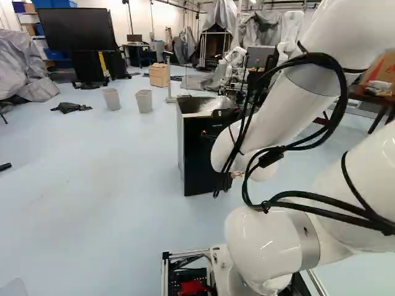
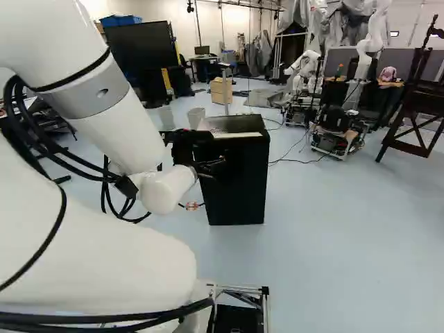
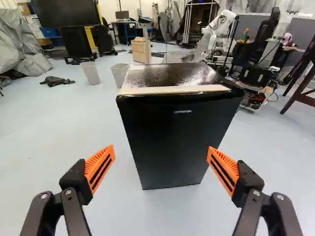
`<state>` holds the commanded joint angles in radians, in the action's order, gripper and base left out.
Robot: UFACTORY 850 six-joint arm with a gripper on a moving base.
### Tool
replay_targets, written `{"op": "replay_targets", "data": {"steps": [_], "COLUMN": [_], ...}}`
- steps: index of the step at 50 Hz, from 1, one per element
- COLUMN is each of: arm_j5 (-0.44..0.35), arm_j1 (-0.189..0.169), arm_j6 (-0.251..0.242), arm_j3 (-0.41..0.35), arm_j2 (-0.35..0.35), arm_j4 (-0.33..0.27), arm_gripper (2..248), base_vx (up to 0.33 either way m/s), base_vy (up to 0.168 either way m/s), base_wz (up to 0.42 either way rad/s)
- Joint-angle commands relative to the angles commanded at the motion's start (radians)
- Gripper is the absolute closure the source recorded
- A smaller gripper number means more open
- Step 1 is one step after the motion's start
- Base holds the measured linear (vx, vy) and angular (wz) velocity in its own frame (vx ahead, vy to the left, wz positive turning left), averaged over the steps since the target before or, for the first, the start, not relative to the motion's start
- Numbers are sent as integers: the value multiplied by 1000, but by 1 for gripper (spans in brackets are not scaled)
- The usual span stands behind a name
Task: Grab a drink from the fridge
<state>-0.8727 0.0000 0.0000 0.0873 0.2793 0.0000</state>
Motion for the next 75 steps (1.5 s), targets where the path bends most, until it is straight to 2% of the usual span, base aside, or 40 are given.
{"op": "replay_targets", "data": {"steps": [47,75], "arm_j5": [0,0], "arm_j1": [0,0], "arm_j6": [0,0], "arm_j3": [0,0], "arm_j2": [0,0], "arm_j4": [0,0], "arm_gripper": [3,3], "base_vx": [73,2], "base_vy": [81,3], "base_wz": [-19,-2]}}
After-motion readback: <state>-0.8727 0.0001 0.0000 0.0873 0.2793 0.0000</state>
